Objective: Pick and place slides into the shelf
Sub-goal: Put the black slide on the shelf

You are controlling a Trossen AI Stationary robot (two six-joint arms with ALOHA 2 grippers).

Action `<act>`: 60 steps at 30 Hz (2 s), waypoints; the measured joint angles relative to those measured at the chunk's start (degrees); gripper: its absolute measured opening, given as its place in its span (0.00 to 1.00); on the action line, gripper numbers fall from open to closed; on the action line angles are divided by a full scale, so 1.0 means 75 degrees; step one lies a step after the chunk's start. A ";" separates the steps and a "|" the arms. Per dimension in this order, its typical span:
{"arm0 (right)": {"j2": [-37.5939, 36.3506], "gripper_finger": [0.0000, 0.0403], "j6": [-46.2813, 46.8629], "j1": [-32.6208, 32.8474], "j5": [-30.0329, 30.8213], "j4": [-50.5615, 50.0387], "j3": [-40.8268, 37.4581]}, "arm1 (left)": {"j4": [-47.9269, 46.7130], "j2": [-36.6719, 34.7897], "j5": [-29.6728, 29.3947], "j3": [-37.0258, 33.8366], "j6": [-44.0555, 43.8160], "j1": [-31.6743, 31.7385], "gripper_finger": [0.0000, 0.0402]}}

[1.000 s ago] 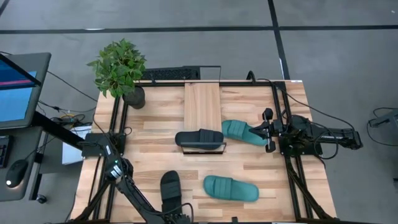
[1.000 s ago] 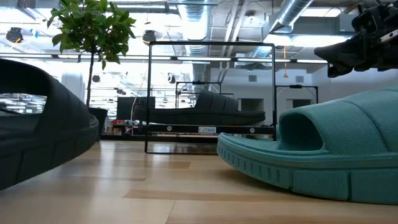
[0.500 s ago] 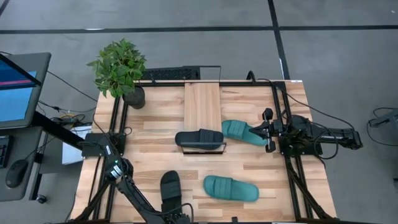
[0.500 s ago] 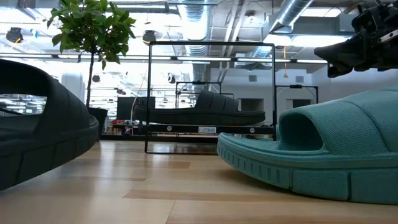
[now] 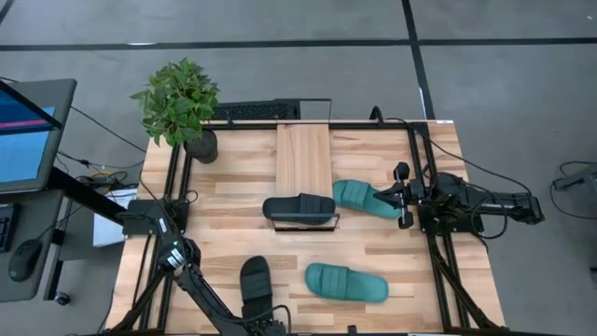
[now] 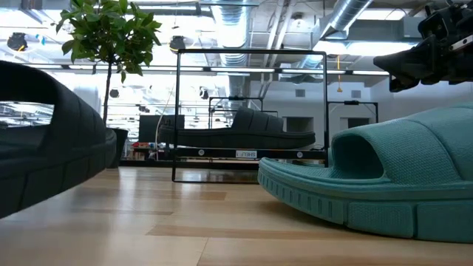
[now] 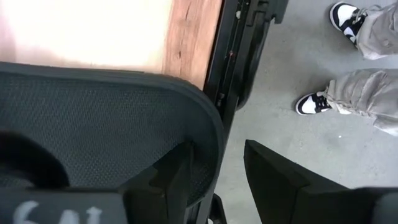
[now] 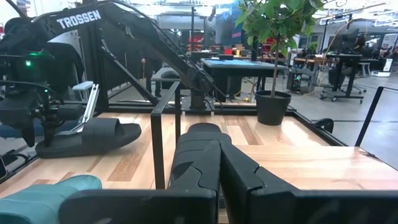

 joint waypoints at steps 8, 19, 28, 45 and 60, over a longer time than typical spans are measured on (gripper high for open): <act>0.0000 0.00 0.0000 0.0002 -0.0001 0.0000 0.0000 | -0.0151 0.0003 -0.0082 0.0000 -0.0356 0.0000 0.35; 0.0001 0.00 -0.0001 0.0003 0.0000 0.0000 -0.0001 | -0.0204 0.0003 0.0052 -0.0015 -0.0131 0.0009 0.09; -0.0001 0.00 0.0000 0.0003 0.0000 0.0000 0.0000 | -0.0270 0.0022 0.0029 0.0111 0.0052 -0.0128 0.01; -0.0001 0.00 0.0000 0.0000 0.0000 0.0000 -0.0003 | -0.2513 0.0045 -0.0444 0.1478 -0.0646 -0.0543 0.00; -0.0001 0.00 -0.0001 0.0000 0.0000 0.0000 0.0000 | -0.3443 -0.0700 -0.2007 0.1501 -0.1392 -0.0595 0.00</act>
